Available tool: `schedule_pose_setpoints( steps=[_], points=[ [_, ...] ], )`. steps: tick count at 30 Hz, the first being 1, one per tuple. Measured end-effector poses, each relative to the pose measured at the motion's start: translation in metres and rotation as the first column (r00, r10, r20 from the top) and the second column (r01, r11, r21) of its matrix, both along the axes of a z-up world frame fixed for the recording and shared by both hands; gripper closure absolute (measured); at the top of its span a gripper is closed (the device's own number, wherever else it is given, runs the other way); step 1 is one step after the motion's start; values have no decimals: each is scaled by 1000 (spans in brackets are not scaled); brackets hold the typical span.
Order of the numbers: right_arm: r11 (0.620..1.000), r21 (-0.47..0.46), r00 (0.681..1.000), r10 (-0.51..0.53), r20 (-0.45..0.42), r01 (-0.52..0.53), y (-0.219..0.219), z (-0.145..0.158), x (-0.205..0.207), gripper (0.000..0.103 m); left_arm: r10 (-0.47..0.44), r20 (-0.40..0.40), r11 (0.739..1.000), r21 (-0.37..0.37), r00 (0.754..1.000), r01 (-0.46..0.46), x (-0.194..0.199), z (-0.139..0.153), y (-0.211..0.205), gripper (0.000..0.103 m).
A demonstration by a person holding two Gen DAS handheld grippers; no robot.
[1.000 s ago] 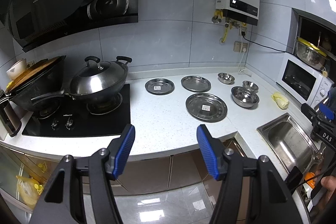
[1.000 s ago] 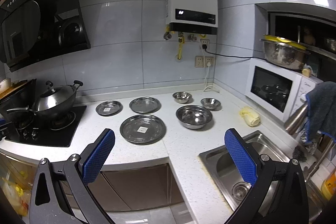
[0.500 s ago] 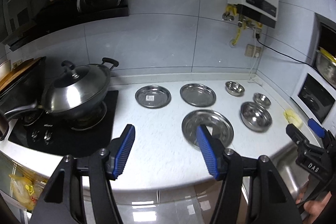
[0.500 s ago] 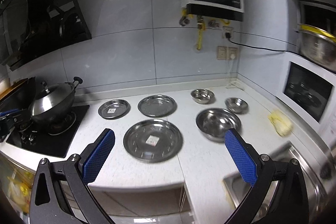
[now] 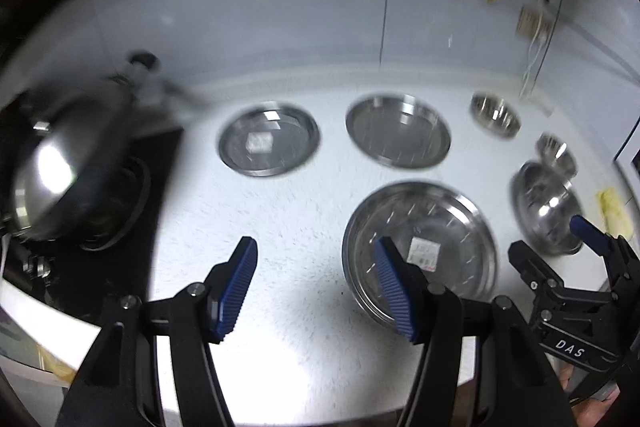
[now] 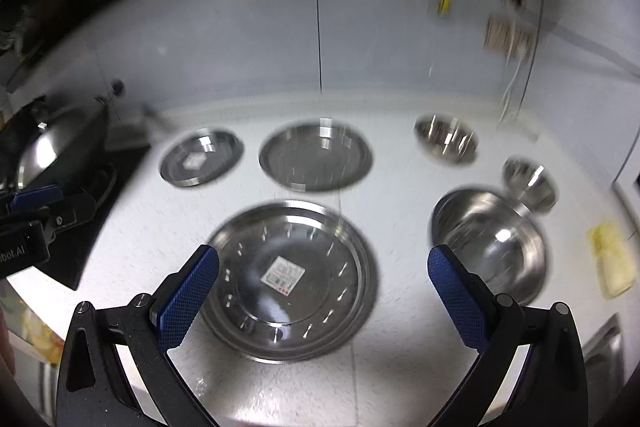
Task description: Organize plates and bowls
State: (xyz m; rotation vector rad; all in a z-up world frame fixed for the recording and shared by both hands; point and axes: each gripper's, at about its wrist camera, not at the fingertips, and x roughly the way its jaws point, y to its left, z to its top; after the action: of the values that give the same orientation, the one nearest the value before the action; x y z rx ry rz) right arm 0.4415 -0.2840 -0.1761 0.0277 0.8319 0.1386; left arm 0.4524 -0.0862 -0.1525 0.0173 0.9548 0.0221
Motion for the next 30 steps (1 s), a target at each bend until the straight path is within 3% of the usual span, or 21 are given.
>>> schedule_pose_setpoints(
  steps=[3,7,16,19,20,21,22,26,28,30],
  points=[
    [999,-29,996,-34,-79,31,2,-36,32,1,-51,-83,999,-18,995,50,38,-40,-4,44],
    [994,-54,977,-107,-183,99,-2,-68,61,1,-136,-235,990,-77,962,121,91,-96,-11,44],
    [983,-114,928,-174,-329,144,-14,-104,90,1,-226,-355,974,-100,907,204,127,-142,-34,44],
    [985,-106,909,-168,-382,137,-17,-113,95,3,-224,-354,975,-81,908,209,129,-146,-37,46],
    [989,-77,898,-148,-415,128,-18,-118,96,8,-224,-350,974,-58,910,217,130,-147,-39,53],
    [990,-80,903,-142,-405,120,-17,-117,95,17,-220,-343,975,-41,913,220,129,-146,-41,69],
    [993,-74,913,-112,-391,90,-14,-114,95,34,-232,-334,972,-53,913,227,130,-145,-43,79],
    [995,-86,912,-77,-402,46,-17,-112,100,49,-178,-332,984,-83,926,159,134,-144,-31,85],
    [996,-71,906,-84,-415,60,-24,-110,103,79,-142,-356,988,-102,924,112,136,-143,-18,86],
    [999,-33,897,-50,-439,40,-22,-108,105,84,-111,-380,990,-126,918,67,135,-143,-4,87]
  ],
)
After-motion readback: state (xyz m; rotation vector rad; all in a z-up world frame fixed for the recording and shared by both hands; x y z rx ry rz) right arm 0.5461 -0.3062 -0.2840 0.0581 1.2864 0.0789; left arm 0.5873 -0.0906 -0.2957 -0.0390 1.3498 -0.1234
